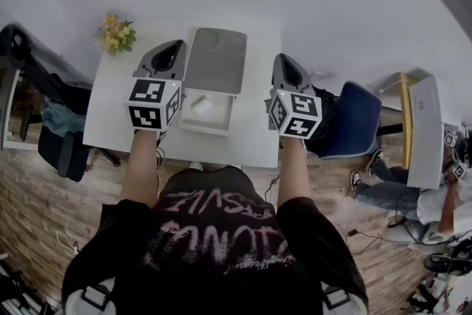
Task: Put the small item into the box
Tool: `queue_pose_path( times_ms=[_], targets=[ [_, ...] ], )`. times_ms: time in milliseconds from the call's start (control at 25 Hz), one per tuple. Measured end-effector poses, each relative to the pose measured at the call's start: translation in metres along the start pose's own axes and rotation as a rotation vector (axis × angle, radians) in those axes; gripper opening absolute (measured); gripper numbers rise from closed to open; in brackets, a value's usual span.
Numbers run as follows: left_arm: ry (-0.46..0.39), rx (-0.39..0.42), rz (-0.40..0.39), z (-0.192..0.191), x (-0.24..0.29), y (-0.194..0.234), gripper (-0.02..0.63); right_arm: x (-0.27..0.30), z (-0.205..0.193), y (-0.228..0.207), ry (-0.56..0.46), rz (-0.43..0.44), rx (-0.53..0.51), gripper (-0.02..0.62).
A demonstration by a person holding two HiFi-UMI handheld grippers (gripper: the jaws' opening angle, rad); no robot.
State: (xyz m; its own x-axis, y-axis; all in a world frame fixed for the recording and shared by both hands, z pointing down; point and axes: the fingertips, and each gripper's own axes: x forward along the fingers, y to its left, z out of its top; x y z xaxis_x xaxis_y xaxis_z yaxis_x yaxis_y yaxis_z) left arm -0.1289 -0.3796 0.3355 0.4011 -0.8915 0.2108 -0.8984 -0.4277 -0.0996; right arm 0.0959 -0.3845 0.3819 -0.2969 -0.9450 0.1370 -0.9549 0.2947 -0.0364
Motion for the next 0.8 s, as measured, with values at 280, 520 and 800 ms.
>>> queue_pose_path(
  times_ms=[280, 520, 800],
  targets=[
    [-0.012, 0.013, -0.002, 0.005, 0.0, 0.001, 0.003, 0.002, 0.003, 0.001, -0.003, 0.009, -0.011, 0.011],
    [-0.032, 0.028, 0.0, 0.012, 0.001, 0.002, 0.003, 0.003, 0.007, -0.002, -0.013, 0.002, -0.016, 0.011],
    [-0.037, 0.028, 0.006, 0.014, 0.001, 0.002, 0.003, 0.003, 0.009, -0.002, -0.014, 0.007, -0.024, 0.011]
  ],
)
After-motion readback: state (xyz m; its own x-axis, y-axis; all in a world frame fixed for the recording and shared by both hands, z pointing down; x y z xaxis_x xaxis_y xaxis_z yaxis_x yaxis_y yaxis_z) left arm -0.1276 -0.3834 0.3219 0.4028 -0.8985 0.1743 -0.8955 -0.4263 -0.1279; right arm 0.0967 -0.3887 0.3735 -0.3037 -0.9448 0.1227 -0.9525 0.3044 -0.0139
